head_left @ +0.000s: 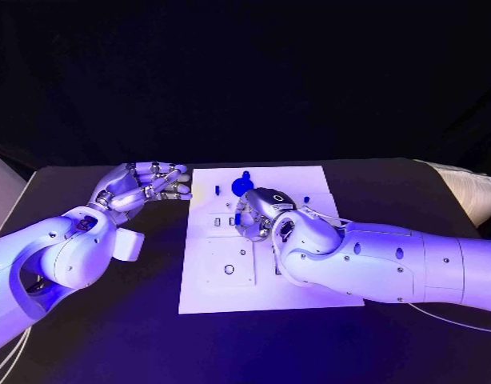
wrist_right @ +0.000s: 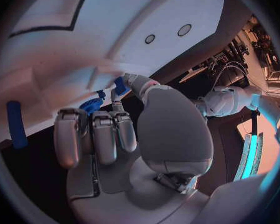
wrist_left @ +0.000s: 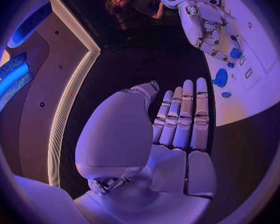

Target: Assemble the parts on the task board

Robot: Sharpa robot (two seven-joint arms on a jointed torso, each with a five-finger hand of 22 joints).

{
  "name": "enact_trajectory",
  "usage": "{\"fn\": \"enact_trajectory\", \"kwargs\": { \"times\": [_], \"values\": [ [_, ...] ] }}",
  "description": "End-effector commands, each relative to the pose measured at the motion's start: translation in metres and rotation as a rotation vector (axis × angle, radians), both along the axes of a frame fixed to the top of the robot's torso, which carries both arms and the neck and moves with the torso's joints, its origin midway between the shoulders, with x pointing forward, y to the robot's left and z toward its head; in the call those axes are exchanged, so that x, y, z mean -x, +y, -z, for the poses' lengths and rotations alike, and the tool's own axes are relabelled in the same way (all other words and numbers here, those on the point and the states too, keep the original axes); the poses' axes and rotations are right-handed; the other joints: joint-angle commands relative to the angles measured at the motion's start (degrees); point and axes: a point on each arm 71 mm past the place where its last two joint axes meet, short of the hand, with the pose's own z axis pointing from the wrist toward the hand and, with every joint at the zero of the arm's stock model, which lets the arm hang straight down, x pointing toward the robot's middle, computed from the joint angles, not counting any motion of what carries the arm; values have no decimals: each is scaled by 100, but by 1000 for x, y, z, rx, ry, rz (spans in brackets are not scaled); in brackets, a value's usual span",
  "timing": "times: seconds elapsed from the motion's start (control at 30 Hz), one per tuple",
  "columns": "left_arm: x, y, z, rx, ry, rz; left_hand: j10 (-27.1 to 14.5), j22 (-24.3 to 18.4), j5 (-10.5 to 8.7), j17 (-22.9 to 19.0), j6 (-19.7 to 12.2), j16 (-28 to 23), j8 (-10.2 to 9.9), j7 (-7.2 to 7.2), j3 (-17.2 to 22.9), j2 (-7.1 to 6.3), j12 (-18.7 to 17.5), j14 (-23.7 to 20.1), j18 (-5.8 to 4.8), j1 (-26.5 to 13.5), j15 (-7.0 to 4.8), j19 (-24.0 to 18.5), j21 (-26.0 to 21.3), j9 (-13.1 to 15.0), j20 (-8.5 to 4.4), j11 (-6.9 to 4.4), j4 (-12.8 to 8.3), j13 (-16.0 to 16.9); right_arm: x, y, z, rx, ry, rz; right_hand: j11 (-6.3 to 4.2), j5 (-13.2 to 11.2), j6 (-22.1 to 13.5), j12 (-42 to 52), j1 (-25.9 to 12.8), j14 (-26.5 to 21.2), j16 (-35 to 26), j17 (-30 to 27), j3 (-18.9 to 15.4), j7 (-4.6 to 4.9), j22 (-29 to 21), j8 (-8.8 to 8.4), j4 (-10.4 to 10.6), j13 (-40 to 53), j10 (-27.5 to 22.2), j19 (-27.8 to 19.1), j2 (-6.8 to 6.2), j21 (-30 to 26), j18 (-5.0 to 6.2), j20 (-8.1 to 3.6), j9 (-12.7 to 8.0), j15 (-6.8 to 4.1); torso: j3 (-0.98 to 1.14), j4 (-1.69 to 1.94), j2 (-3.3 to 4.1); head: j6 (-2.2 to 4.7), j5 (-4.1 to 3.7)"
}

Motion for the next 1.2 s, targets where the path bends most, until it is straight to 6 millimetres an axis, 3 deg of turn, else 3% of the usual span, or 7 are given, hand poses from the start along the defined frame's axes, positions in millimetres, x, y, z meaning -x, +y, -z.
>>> {"fn": "enact_trajectory", "kwargs": {
  "times": [0.03,0.3,0.43,0.6,0.9,1.03,1.2],
  "values": [
    [1,-2,0,2,-5,20,14,6,-35,8,-38,21,20,62,34,-53,-23,-49,70,-18,4,-38,24,2,-8,8,10,-6,2,0,-1,-12,-20,-16,42,-42,-47,-38,-2,562,7,1397,-63,-10,835,-44,-2,1279,344,363,-58,-23,-83,53,-10,42,0,4,-3,-4,1],
    [0,-2,1,-13,-5,18,3,5,-38,14,-52,22,13,66,30,-67,-30,-57,69,-23,7,-43,24,0,-6,12,9,-8,5,-2,-4,-49,-45,-24,64,5,-140,-70,-28,565,11,1408,-603,7,841,-136,182,1247,308,364,-116,-26,-82,83,-72,66,3,4,-5,2,12],
    [-1,-2,2,-38,-9,10,-7,4,-40,22,-68,26,5,72,21,-81,-34,-59,69,-37,10,-46,25,-4,-4,17,15,-10,8,-5,-7,-77,-65,-31,77,-141,-194,-87,269,565,11,1411,-1454,31,844,-223,497,1226,285,365,68,-34,-81,96,-131,89,10,-2,-9,12,25],
    [-3,-2,5,-87,-11,-11,129,46,-39,146,-112,215,-8,39,-5,-97,37,113,82,-103,-52,85,137,-9,-49,-32,28,25,9,-14,-15,-130,-97,-40,99,-136,-207,-96,549,567,14,1418,-1875,45,854,-288,792,1215,274,368,150,-32,-83,114,-170,97,19,-22,-28,59,53],
    [-14,-4,20,-241,43,-52,668,698,-27,1498,-80,2351,114,-161,-13,-143,726,892,68,-186,-418,865,1333,62,-464,-303,26,346,0,-42,-31,-264,-75,-21,108,90,-193,-88,858,567,15,1421,-1925,56,858,-339,928,1220,279,367,268,-35,-82,122,-197,104,84,-69,-138,93,131],
    [-19,-9,28,-334,86,-44,766,1244,-20,2912,32,4046,511,-295,-121,-149,1766,1380,58,-293,-578,1013,2199,237,-616,-475,24,1023,-5,-56,-36,-319,-37,0,104,195,-136,-80,947,569,18,1430,-1849,51,855,-324,926,1227,286,366,329,-41,-81,121,-194,101,111,-83,-200,101,190],
    [-26,-21,34,-502,143,8,-49,2436,13,4955,-329,5796,1460,-398,134,-28,4176,2119,18,-1034,-654,720,3713,706,-658,-569,60,2685,-14,-75,-45,-398,12,23,94,366,-62,-70,989,564,10,1408,-1712,43,840,-299,930,1236,295,359,400,-60,-76,114,-192,93,168,-136,-294,111,252]
  ]
}}
